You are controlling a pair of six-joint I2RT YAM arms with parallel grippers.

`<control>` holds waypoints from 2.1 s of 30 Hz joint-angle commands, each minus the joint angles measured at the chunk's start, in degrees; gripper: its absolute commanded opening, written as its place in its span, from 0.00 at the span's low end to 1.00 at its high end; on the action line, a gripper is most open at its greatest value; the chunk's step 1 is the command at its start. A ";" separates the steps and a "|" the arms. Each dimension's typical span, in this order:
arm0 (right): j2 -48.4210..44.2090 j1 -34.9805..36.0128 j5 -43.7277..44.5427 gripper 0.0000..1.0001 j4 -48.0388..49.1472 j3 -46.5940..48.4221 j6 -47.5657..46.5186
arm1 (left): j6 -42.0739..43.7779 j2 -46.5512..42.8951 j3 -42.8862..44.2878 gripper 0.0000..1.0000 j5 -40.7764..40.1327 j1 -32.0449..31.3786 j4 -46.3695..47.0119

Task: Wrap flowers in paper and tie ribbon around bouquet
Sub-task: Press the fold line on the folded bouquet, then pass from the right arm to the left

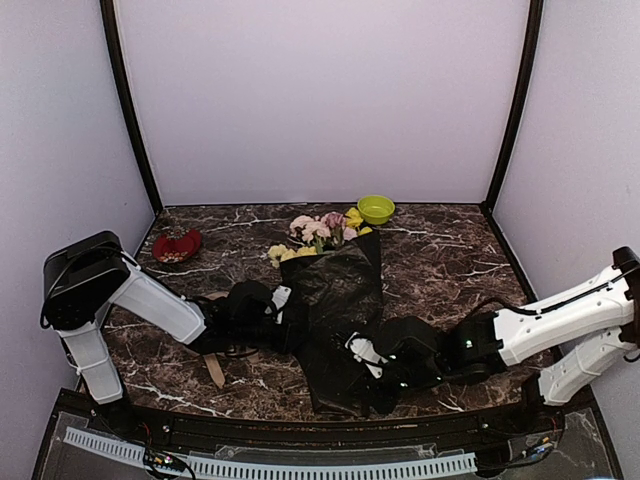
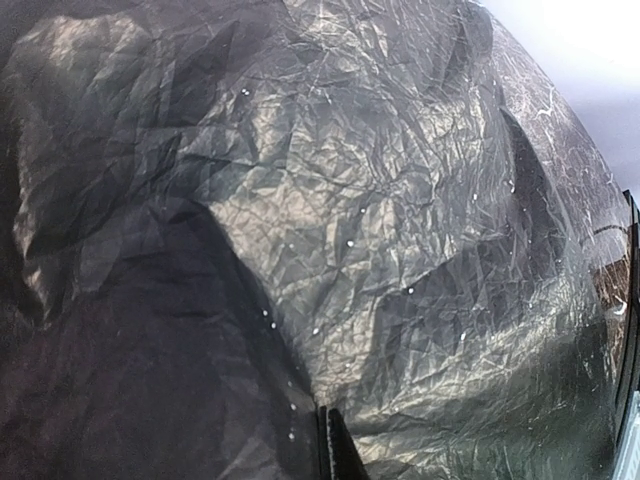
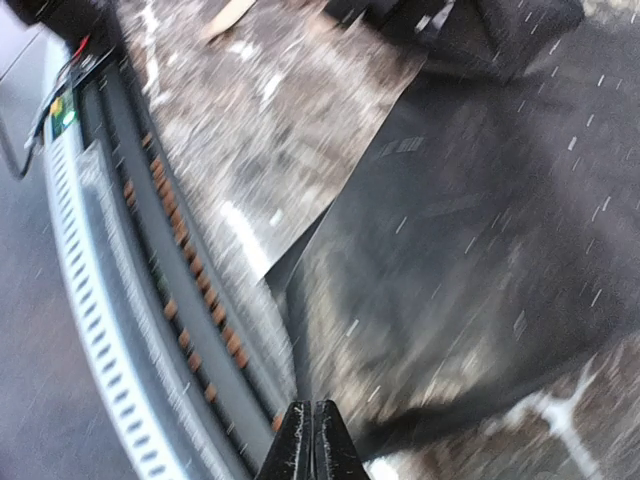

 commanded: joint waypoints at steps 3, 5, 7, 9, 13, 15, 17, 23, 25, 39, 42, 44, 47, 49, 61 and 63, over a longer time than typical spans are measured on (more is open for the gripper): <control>9.19 -1.78 -0.84 0.04 4.41 4.88 -3.43 | 1.19 -0.50 1.05 0.00 -0.03 0.53 -1.64; 11.72 -1.78 -2.10 0.04 5.43 4.99 -3.19 | 1.54 -0.59 1.09 0.00 -0.35 0.53 -2.00; 12.64 -1.68 -2.77 0.04 6.85 3.76 -2.38 | 1.96 -0.56 1.50 0.00 -0.76 0.53 -2.54; 14.12 -1.66 -2.94 0.03 8.08 1.96 -1.42 | 2.37 -0.50 1.66 0.00 -1.07 0.68 -2.77; 14.54 -1.27 -3.04 0.03 8.91 -0.41 -0.29 | 2.49 -0.46 1.69 0.00 -1.54 1.36 -3.02; 14.75 -1.13 -3.04 0.03 8.88 -0.92 -0.08 | 2.46 -0.58 1.77 0.04 -1.61 1.77 -3.30; 15.08 -1.10 -3.12 0.03 8.87 -1.02 0.05 | 2.56 -1.17 2.00 0.17 -2.69 2.20 -4.49; 15.34 -0.95 -3.13 0.03 9.07 -0.90 0.40 | 3.77 -5.66 5.25 0.42 -13.09 5.35 -17.38; 15.54 -0.94 -3.08 0.03 9.08 -0.71 0.49 | 4.76 -6.84 7.53 0.50 -17.46 6.65 -23.50; 16.27 -0.27 -2.28 0.04 9.22 1.22 0.87 | 13.85 -20.13 6.28 0.49 -12.05 -8.12 -22.62; 16.27 -0.08 -1.75 0.04 9.25 1.44 0.67 | 7.92 -18.43 3.01 0.45 -5.15 -8.77 -18.28; 16.27 0.01 -1.53 0.04 9.37 1.72 0.56 | 6.26 -16.47 1.29 0.43 -2.88 -9.61 -15.34; 16.35 0.45 -1.25 0.04 9.87 1.95 0.41 | 5.21 -13.00 1.24 0.43 -1.19 -11.66 -14.44; 16.44 0.69 -1.03 0.04 10.20 2.13 0.35 | 5.05 -10.26 1.96 0.44 0.67 -13.08 -13.62; 16.42 1.76 -0.03 0.05 9.28 3.92 -0.11 | 4.11 -6.55 0.82 0.44 -1.05 -15.43 -16.24; 15.05 1.77 0.97 0.06 8.49 4.46 -0.24 | 4.61 -5.67 0.70 0.44 -1.17 -15.46 -18.03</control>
